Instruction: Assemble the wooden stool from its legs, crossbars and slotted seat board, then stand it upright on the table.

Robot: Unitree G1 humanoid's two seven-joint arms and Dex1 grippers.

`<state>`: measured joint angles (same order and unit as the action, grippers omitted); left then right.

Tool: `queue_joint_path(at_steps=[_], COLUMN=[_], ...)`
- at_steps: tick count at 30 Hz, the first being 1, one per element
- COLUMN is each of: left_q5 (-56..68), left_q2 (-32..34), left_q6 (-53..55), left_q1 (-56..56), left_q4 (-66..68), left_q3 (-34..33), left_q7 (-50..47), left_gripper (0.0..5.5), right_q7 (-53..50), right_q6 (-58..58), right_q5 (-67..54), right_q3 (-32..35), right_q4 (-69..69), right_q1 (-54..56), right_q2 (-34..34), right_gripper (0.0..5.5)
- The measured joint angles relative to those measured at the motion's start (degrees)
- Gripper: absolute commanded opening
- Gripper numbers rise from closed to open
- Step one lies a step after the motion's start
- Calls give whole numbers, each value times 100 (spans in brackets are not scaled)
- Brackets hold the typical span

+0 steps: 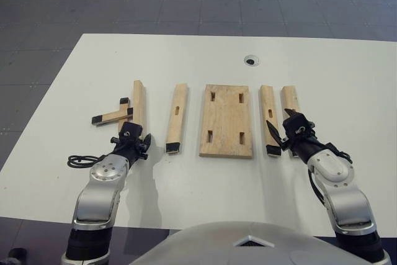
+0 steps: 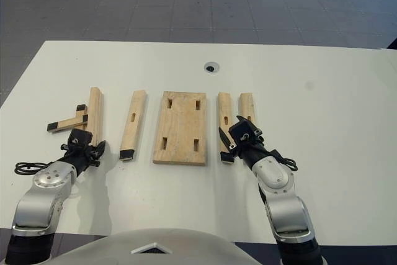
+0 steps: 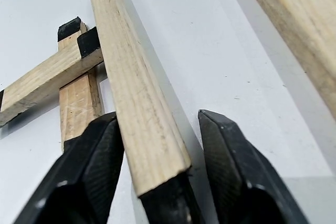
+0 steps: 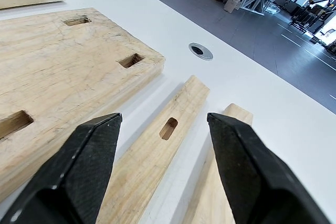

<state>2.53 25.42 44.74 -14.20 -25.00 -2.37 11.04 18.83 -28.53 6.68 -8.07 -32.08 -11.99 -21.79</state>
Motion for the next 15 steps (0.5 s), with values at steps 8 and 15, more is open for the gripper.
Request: queue_joint_path(at_steps=[8, 15], left_q5=[-505, -829], left_q2=[141, 210], left_q6=[-163, -2068], left_q1=[143, 1245], left_q4=[216, 411], left_q3=[151, -97], left_q7=[-95, -361], left_gripper=[106, 106], right_q7=[-3, 23], right_q6=[-4, -374], right_q5=[1, -761], right_q3=[1, 595], right_q4=[2, 6], right_q1=[0, 148], right_q2=[-1, 409], right_gripper=[300, 300])
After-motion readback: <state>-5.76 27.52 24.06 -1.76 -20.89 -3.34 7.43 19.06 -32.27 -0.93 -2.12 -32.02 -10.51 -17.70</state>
